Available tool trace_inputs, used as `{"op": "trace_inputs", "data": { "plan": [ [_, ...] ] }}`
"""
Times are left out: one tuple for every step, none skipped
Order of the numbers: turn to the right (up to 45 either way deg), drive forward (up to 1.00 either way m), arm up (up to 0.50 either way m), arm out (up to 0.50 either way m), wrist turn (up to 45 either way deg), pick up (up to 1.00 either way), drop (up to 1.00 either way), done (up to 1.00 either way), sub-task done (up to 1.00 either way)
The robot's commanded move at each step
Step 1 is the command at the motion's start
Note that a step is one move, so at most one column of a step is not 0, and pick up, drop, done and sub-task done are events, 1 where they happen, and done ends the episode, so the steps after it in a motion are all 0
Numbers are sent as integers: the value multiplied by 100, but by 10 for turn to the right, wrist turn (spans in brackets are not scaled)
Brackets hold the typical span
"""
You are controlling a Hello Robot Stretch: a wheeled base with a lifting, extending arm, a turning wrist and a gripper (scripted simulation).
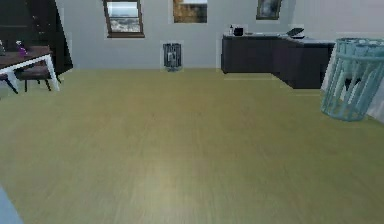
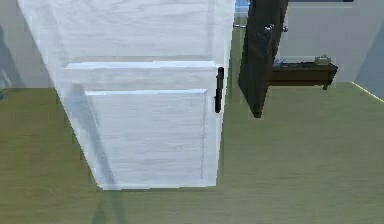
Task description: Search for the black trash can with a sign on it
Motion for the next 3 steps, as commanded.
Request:
{"op": "trace_inputs", "data": {
  "plan": [
    [-60, 0, 0, 0, 0, 0, 0, 0, 0],
    [0, 100, 0, 0, 0, 0, 0, 0, 0],
    [-30, 0, 0, 0, 0, 0, 0, 0, 0]
  ]
}}
